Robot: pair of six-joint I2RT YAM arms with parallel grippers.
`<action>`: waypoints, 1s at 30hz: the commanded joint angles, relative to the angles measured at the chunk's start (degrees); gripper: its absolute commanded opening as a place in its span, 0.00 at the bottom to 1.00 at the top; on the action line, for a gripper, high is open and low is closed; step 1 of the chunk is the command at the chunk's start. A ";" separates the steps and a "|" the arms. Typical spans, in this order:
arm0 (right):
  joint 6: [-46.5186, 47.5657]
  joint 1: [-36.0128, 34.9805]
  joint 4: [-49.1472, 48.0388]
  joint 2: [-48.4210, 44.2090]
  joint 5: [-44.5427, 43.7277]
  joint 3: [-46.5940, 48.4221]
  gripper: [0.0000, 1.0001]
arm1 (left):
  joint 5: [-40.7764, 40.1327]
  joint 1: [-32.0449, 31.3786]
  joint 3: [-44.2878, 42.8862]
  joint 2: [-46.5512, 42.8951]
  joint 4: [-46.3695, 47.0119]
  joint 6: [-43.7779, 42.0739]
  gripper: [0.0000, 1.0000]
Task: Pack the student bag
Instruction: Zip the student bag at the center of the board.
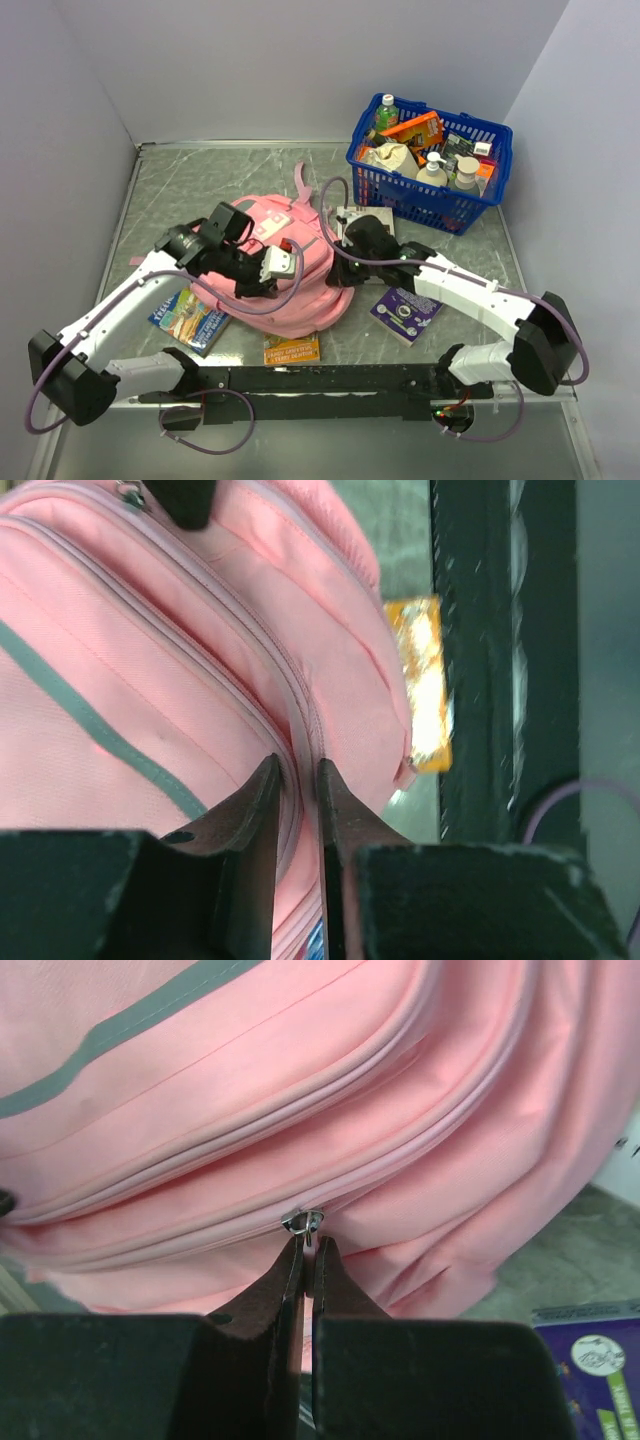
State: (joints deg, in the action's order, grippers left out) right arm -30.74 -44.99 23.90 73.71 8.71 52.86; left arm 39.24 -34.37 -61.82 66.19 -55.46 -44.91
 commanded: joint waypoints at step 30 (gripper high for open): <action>1.83 4.39 -6.85 6.53 4.38 4.71 0.00 | -12.96 -1.83 4.08 -2.40 30.32 31.81 0.96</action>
State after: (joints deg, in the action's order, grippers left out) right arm -28.67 -40.25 19.35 83.66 12.80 57.25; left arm 29.08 -34.61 -56.90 61.06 -38.15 -20.88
